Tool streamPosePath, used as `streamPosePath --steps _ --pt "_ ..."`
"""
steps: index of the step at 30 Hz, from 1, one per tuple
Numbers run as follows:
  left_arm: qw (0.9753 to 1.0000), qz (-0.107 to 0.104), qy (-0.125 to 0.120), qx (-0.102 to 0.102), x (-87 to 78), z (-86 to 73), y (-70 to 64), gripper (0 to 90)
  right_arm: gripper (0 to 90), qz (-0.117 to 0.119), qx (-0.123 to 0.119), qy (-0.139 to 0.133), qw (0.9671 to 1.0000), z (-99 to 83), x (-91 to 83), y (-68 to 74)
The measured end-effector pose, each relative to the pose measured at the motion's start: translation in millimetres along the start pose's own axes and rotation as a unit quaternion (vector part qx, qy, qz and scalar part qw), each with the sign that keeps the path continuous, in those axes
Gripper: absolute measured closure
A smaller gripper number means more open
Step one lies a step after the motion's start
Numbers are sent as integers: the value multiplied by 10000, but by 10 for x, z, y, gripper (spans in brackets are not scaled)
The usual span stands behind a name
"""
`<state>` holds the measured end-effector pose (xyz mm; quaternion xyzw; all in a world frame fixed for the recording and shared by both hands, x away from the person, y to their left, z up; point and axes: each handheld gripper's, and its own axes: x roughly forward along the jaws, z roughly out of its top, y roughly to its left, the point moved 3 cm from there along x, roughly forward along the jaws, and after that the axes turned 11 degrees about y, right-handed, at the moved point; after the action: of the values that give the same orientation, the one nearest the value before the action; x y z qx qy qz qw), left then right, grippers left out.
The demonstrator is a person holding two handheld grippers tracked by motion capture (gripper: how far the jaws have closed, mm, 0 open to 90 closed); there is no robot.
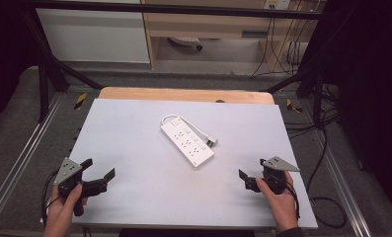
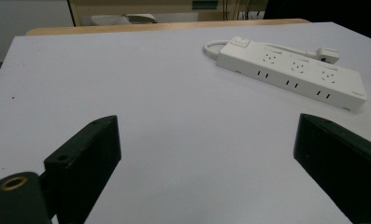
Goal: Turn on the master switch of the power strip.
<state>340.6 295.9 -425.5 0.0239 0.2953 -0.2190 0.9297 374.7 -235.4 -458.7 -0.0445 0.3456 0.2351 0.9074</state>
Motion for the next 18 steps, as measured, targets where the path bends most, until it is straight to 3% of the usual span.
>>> streamPosePath --steps 4,8,18 --pt "10000 -28 -12 -15 1 3 7 75 61 -194 -148 -118 9996 25 21 2" --pt "10000 -46 -30 -21 -1 3 -1 75 62 -244 -257 -158 9992 27 6 15" --pt "9992 -99 -372 -48 14 124 33 71 100 -55 -372 -96 9992 29 16 88"
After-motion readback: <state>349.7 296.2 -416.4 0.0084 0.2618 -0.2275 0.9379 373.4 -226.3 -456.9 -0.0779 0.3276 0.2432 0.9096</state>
